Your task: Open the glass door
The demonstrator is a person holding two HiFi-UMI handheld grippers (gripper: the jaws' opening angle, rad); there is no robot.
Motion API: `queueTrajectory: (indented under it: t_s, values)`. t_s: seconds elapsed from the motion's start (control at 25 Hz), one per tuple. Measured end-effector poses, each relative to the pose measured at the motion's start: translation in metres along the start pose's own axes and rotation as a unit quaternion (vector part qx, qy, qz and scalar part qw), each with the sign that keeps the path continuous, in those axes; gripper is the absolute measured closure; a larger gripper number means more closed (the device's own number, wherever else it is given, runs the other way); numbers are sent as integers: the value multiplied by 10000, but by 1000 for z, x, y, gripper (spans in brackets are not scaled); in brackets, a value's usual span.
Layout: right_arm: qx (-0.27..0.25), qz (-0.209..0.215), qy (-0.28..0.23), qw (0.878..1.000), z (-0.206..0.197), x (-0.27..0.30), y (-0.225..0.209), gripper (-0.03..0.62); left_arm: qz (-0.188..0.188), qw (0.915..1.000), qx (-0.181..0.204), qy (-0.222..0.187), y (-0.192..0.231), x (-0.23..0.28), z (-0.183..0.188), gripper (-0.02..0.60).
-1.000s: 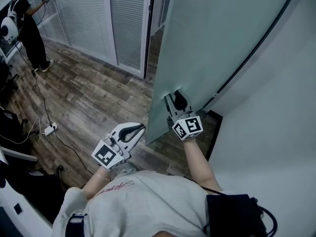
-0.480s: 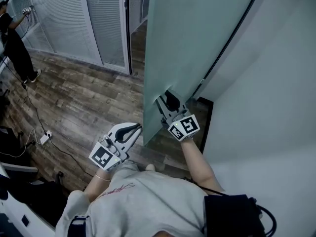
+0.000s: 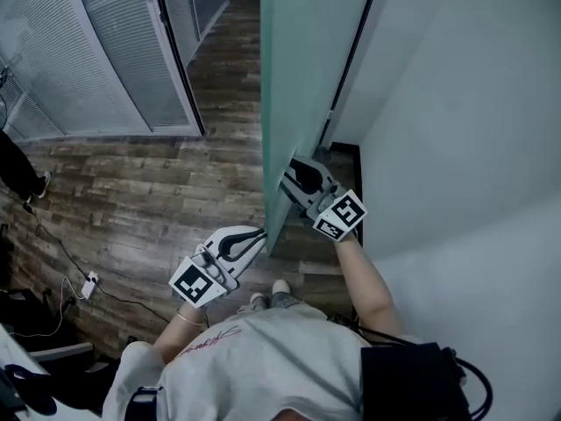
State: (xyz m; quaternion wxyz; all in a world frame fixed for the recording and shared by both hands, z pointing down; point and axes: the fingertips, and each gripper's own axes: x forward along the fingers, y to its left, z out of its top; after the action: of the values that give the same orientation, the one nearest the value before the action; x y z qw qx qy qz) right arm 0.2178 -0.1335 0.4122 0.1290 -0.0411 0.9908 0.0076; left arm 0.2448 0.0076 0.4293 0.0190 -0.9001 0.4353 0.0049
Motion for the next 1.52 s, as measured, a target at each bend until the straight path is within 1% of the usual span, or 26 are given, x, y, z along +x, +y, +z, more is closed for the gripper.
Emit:
queueTrajectory:
  t_s: [0.08,0.24,0.36,0.44,0.6,0.76,0.88,1.04,1.16,1.28,1.52]
  values:
    - [-85,39,52,9999,9,-8,4,454,-189,9998,-50,-62,-10,2,5,546]
    - [-221,131,61,9997,14,-39,1,454,-487,9988,6,89,-31,20,-5,546]
    - [-107,211,22,9997,10,-51,-4,454,-631,9979,114,110,-37,30,-9,546]
    - [-12,240,3,9997,10,-61,-4,454,-604,9981,117,85,-42,38,-6,546]
    - [-67,354,108,9993,13,-81,-5,454,-535,9982,174,-199,-55,57,15,546]
    - [-24,448,122,9989,23,-97,-8,454,-612,9976,124,-300,-64,78,23,546]
    - [-19,462,133,9988,24,-110,-12,454,-703,9970,114,-316,-71,91,21,546]
    - [43,522,139,9985,27,-124,-16,454,-768,9966,-4,-285,-78,101,19,546]
    - [78,507,127,9986,29,-137,-21,454,-798,9961,-87,-373,-81,111,20,546]
    - [135,495,76,9987,31,-152,-24,454,-824,9955,-69,-461,-89,119,21,546]
    - [166,496,43,9986,37,-173,-29,454,-912,9952,-35,-360,-106,132,18,546]
